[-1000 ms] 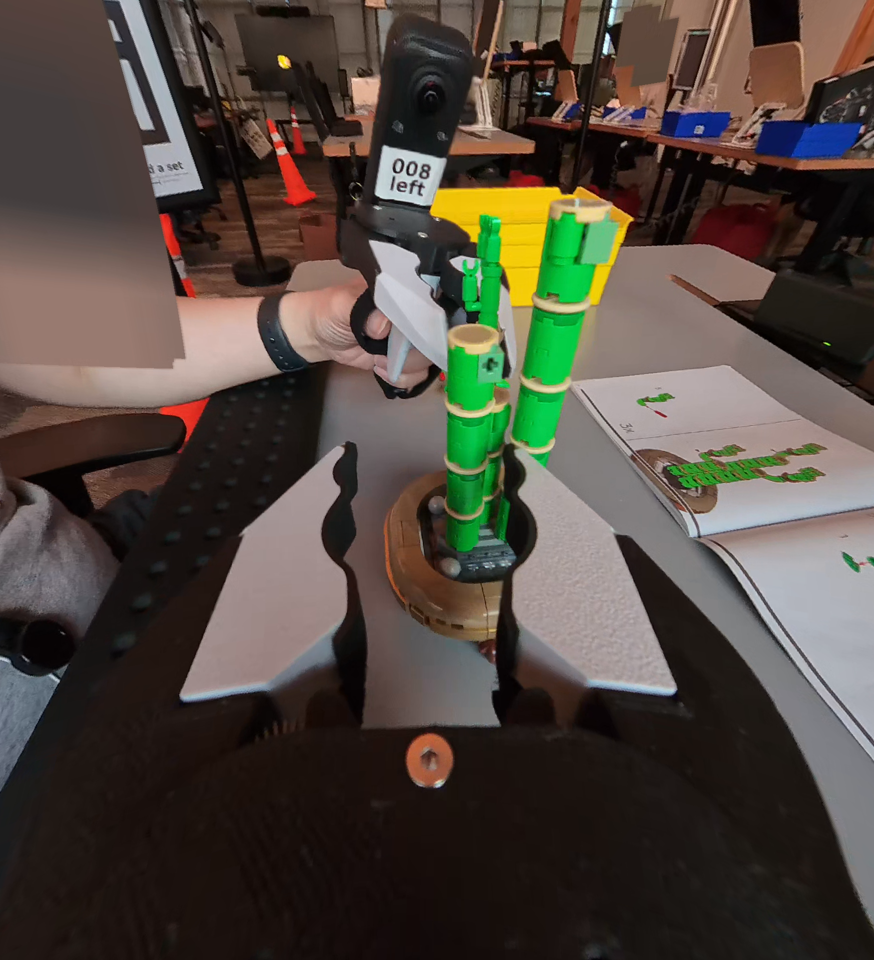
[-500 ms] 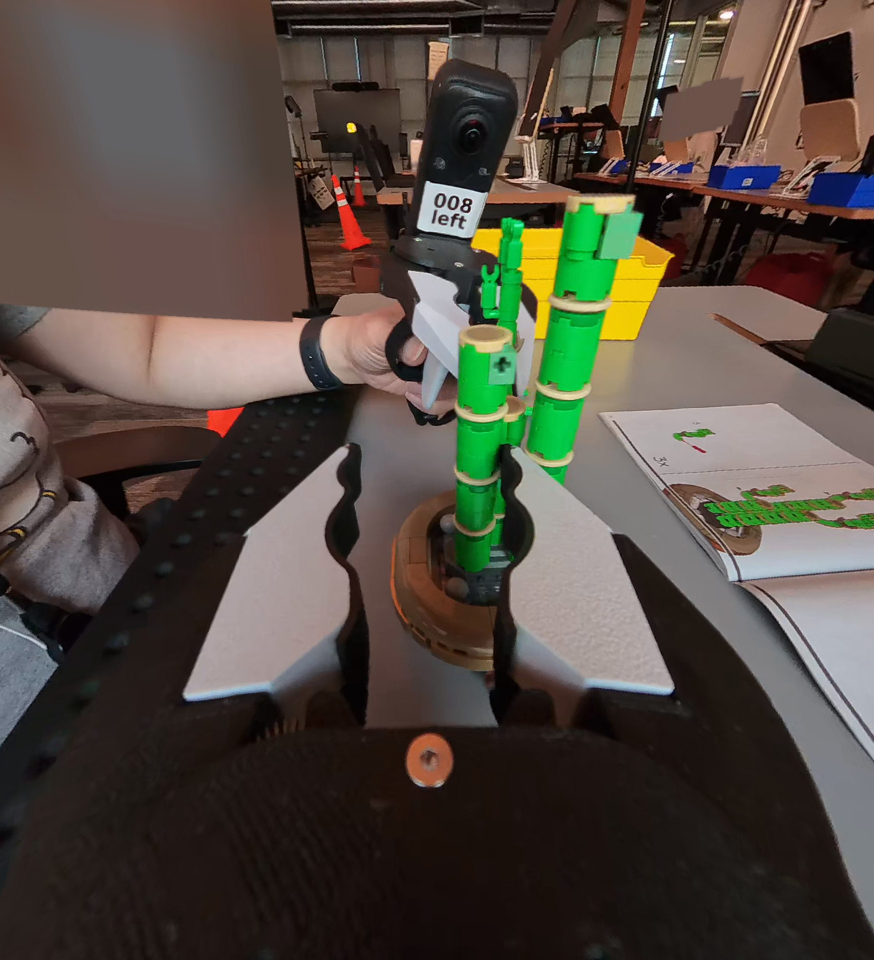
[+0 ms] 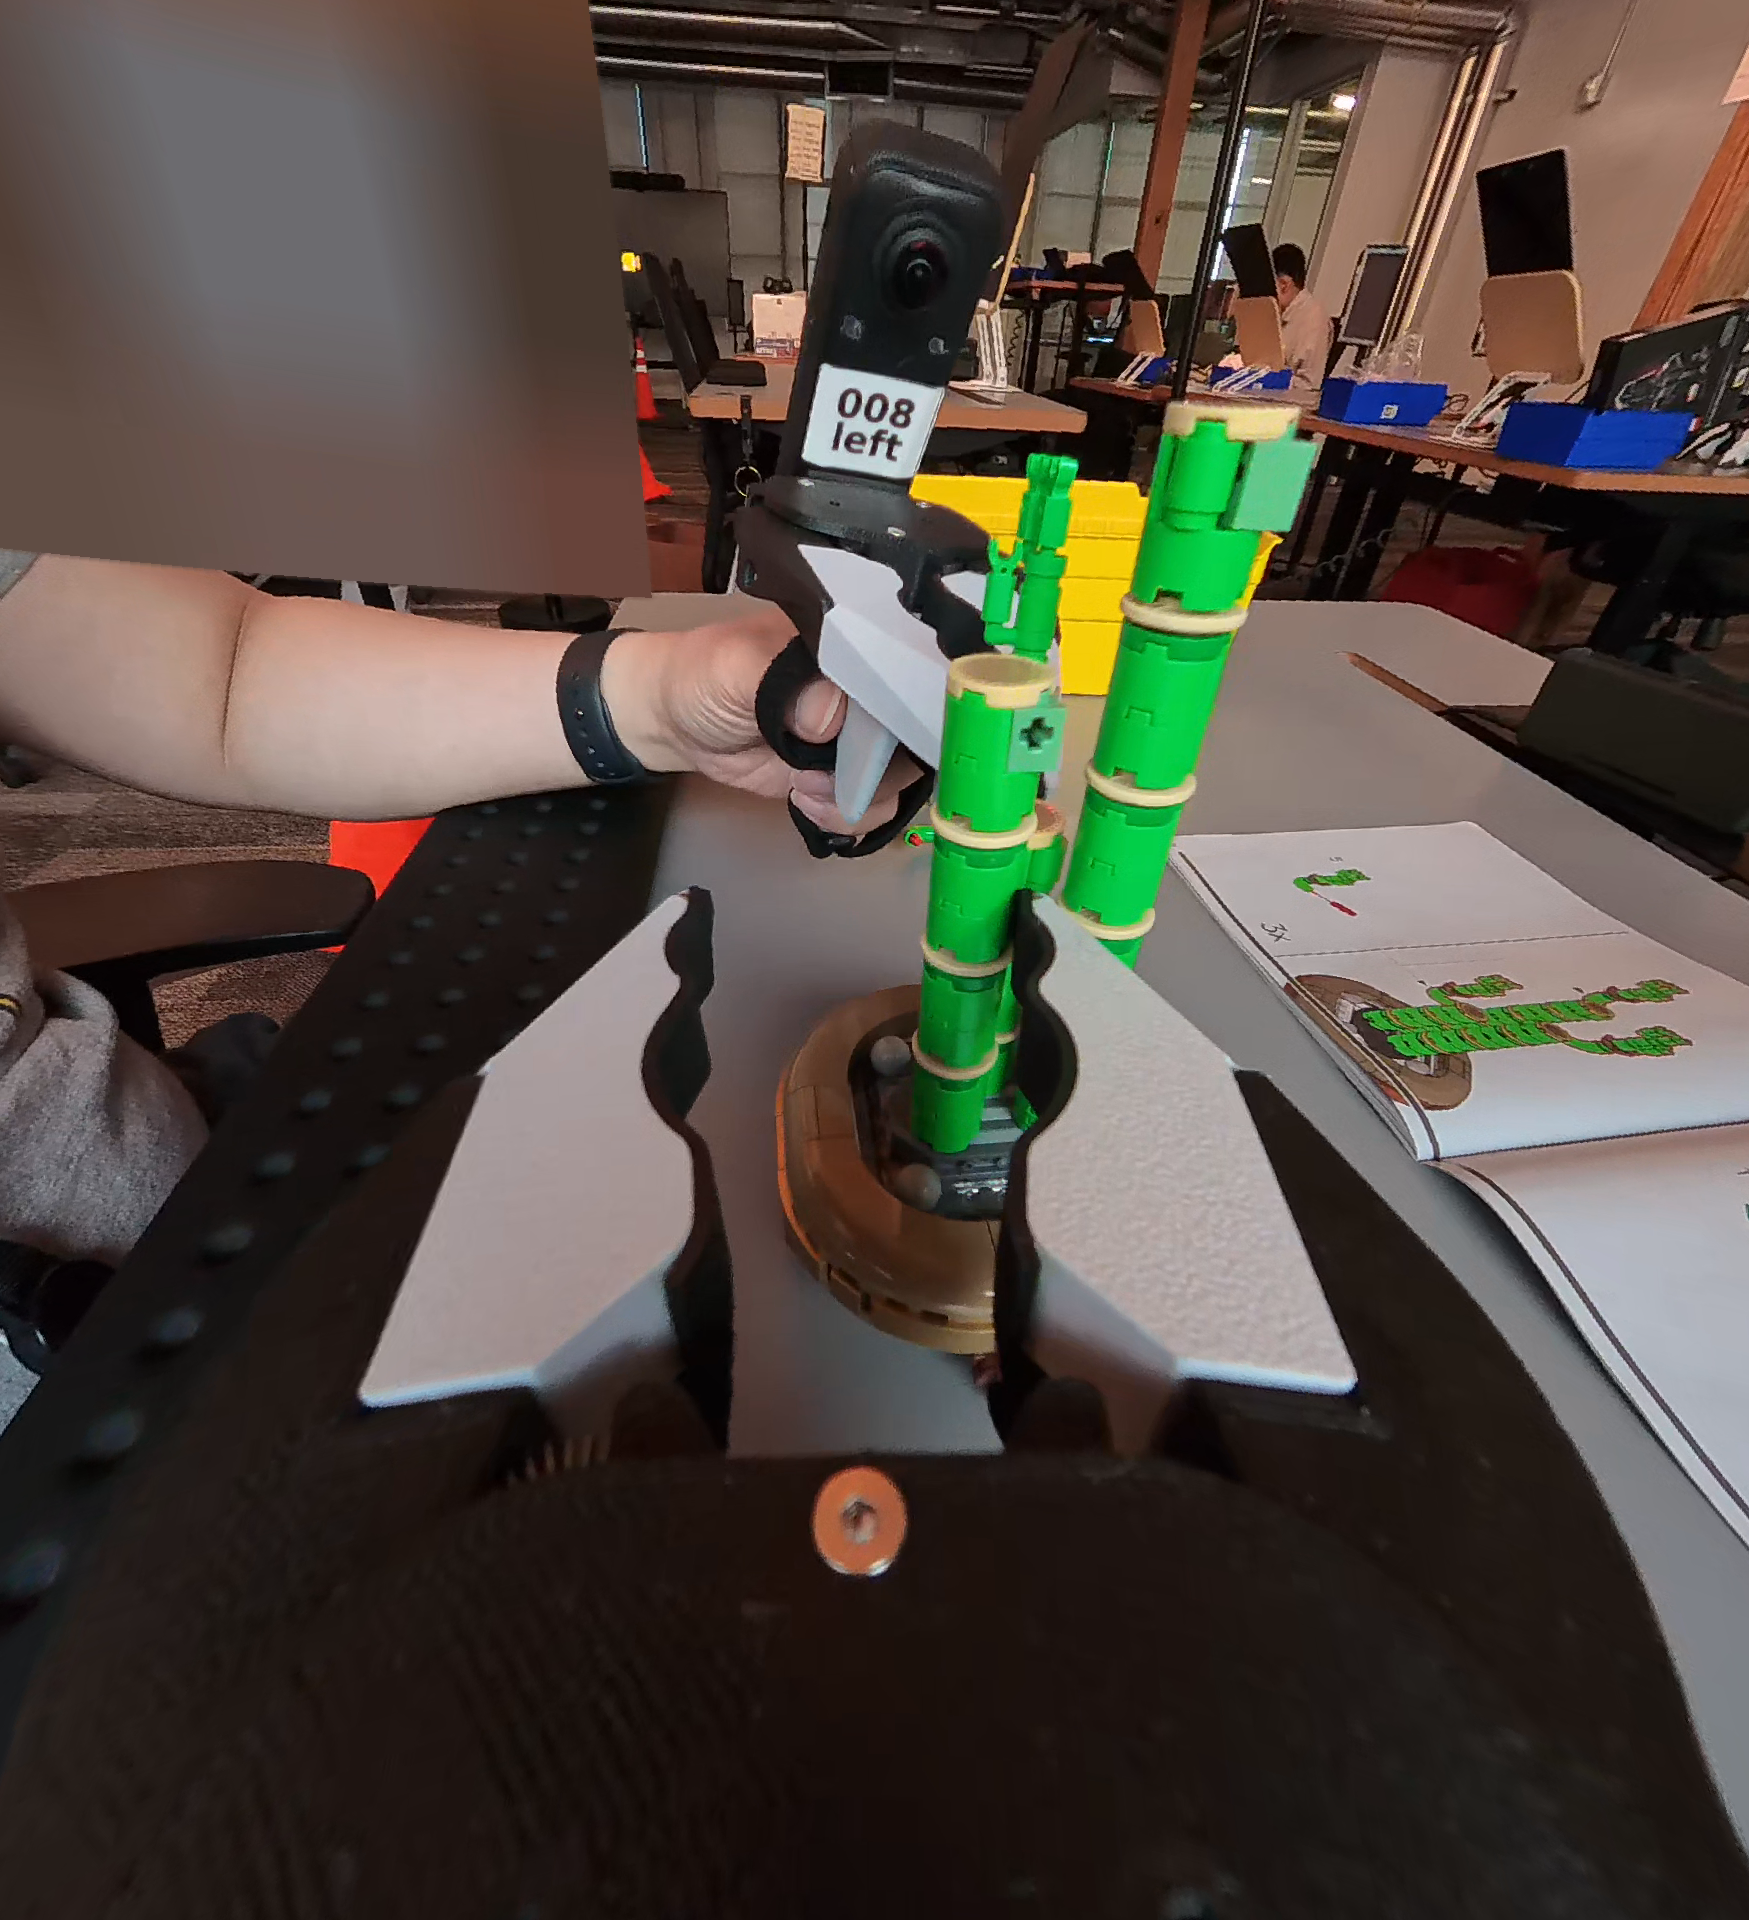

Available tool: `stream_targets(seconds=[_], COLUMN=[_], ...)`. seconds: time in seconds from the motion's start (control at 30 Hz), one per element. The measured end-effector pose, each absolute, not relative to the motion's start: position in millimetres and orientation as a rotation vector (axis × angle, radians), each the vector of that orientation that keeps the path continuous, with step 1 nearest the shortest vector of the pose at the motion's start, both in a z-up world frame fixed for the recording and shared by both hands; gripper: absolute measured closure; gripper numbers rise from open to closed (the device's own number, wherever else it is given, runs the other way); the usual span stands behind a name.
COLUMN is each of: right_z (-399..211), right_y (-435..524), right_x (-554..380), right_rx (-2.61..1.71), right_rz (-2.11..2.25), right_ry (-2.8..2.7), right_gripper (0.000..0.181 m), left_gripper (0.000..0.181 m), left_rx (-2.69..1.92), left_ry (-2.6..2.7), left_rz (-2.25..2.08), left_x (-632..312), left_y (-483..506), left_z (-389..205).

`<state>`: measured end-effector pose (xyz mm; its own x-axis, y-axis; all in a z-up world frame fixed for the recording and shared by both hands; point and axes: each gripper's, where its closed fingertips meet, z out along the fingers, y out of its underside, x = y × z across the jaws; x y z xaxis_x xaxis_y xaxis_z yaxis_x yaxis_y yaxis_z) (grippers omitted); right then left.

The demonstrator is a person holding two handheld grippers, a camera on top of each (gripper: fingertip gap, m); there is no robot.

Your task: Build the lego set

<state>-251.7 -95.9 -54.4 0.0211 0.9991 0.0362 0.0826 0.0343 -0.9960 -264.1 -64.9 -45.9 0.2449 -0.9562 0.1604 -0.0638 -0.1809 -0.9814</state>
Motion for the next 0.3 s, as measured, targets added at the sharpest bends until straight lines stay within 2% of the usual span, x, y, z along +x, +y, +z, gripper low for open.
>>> stream_targets(seconds=[0.3], right_z=[-52.9], right_y=[-96.3], right_x=[-252.3], right_rx=[-1.224], right_rz=[1.098], right_ry=[-1.257], right_gripper=[0.123], left_gripper=[0.175], left_rx=[-1.505], left_ry=[1.045], left_rz=[-1.056], left_x=[-264.4], left_y=[-65.3], left_z=[-46.6])
